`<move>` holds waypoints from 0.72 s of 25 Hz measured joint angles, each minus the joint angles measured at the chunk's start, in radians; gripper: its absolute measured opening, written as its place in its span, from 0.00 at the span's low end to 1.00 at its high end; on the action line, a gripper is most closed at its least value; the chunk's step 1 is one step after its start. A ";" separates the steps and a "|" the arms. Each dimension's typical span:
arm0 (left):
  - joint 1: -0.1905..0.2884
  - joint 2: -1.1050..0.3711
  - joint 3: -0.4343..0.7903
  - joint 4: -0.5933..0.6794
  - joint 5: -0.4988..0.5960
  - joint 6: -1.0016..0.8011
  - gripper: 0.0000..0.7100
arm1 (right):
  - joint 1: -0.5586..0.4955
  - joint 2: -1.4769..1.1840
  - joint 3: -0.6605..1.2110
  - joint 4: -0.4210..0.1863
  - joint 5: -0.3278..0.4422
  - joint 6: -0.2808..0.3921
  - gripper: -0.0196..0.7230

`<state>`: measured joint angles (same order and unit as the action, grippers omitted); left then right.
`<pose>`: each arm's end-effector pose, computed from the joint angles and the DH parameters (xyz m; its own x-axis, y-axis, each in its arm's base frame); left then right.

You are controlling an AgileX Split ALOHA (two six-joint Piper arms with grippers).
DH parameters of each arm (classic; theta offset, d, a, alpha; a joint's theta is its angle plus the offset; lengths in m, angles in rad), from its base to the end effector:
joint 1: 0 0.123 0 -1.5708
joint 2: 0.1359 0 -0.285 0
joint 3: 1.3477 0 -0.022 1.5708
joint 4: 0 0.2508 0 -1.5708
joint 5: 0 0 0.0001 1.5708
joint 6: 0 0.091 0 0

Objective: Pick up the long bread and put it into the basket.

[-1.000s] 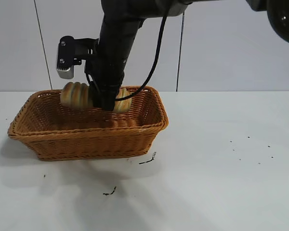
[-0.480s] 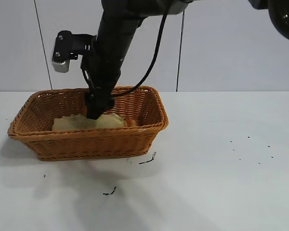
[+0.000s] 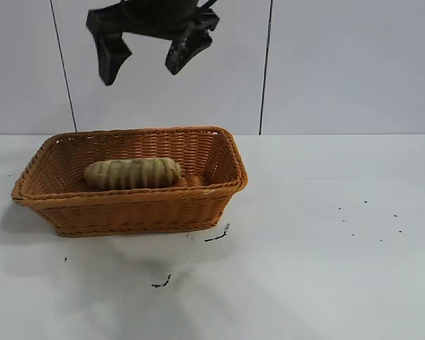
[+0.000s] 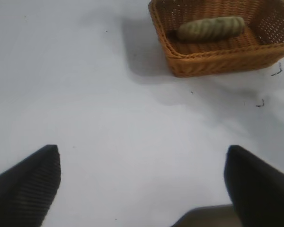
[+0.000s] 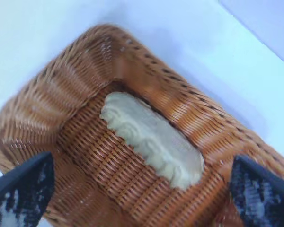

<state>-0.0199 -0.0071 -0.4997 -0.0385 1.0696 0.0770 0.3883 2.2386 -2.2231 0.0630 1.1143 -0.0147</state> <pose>-0.0063 -0.0029 0.2765 -0.4538 0.0675 -0.8885 0.0766 0.9964 0.0366 0.4604 0.1939 0.2822 -0.8043 -0.3149 -0.5040 -0.3939 0.9175 0.0554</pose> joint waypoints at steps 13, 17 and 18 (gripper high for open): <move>0.000 0.000 0.000 0.000 0.000 0.000 0.97 | -0.359 0.000 0.000 -0.008 0.098 0.009 0.95; 0.000 0.000 0.000 0.000 0.000 0.000 0.97 | -0.361 -0.008 0.001 0.005 0.102 0.007 0.95; 0.000 0.000 0.000 0.000 0.000 0.000 0.97 | -0.358 -0.019 0.012 0.006 0.101 0.007 0.95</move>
<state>-0.0199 -0.0071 -0.4997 -0.0385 1.0696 0.0770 0.0298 2.2200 -2.2107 0.0688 1.2155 -0.0075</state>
